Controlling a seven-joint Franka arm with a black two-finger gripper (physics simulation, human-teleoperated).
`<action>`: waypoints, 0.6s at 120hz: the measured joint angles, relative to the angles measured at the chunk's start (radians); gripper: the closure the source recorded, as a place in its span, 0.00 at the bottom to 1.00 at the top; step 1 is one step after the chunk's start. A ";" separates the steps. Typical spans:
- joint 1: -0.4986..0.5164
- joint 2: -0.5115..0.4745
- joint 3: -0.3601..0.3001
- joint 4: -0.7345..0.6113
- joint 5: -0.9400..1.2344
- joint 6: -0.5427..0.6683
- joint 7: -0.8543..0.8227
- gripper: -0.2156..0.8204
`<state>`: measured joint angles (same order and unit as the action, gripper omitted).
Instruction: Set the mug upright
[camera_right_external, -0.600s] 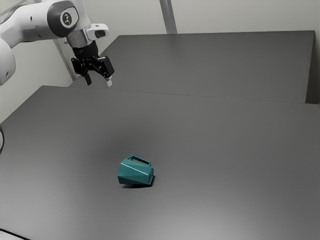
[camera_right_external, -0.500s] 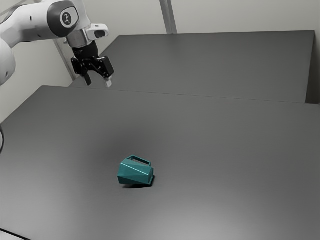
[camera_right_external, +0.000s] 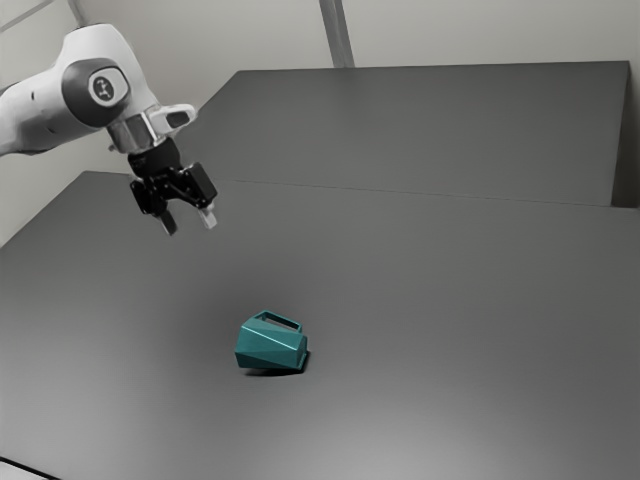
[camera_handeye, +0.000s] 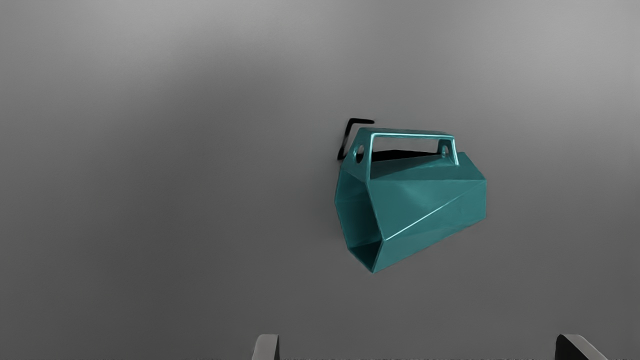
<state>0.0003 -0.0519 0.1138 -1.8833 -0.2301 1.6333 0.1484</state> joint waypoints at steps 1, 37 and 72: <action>0.002 -0.007 0.000 -0.014 -0.007 0.006 0.000 0.21; 0.037 -0.104 0.001 -0.335 -0.231 0.236 0.080 0.21; 0.053 -0.067 0.001 -0.500 -0.417 0.430 0.199 0.21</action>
<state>0.0535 -0.1193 0.1151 -2.3833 -0.6471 2.0633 0.3474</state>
